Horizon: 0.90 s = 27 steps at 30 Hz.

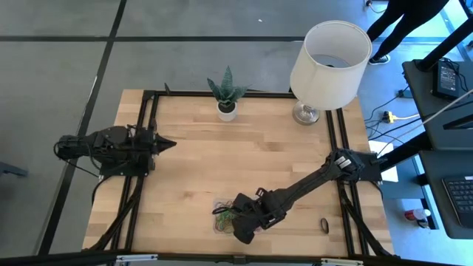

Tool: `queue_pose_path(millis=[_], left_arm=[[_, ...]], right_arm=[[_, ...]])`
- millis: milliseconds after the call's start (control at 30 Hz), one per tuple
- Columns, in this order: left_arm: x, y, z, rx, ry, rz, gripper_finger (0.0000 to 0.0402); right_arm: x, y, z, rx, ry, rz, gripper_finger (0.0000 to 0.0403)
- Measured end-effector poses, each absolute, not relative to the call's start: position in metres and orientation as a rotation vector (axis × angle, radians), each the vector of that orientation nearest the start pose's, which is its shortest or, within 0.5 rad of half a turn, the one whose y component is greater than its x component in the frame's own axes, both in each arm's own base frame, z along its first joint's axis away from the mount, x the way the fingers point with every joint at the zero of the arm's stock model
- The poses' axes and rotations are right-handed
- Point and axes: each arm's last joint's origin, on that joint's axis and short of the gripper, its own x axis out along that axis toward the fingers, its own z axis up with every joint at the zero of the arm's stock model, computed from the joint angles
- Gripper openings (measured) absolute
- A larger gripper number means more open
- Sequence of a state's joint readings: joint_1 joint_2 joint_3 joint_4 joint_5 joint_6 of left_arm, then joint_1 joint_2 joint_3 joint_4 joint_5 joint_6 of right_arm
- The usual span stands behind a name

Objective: Pick and place rubber bands into bin
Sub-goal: Put the black rubber band into the transparent bin

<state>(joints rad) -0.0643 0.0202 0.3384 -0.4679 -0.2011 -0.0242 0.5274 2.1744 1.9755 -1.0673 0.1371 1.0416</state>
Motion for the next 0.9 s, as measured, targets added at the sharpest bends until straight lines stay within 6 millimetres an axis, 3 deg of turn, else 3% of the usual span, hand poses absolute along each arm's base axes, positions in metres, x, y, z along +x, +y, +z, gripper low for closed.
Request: queue_pose_path(millis=[133, 267, 367, 567, 900], left_arm=[[0.074, 0.000, 0.207, -0.030, 0.153, 0.109, 0.0001], [0.087, -0.002, 0.193, -0.035, 0.046, 0.067, 0.0001], [0.091, -0.002, 0.192, -0.035, -0.074, 0.063, 0.0002], [0.096, -0.005, 0.176, -0.037, -0.100, -0.010, 0.0001], [0.097, -0.003, 0.177, 0.025, -0.115, -0.009, 0.0002]], right_arm=[[0.388, 0.221, 0.244, 0.477, 1.227, -0.315, 0.0002], [0.381, 0.219, 0.254, 0.470, 1.235, -0.316, 0.0002], [0.375, 0.218, 0.263, 0.468, 1.235, -0.319, 0.0002], [0.356, 0.219, 0.276, 0.443, 1.280, -0.351, 0.0002], [0.329, 0.224, 0.290, 0.428, 1.328, -0.427, 0.0002]])
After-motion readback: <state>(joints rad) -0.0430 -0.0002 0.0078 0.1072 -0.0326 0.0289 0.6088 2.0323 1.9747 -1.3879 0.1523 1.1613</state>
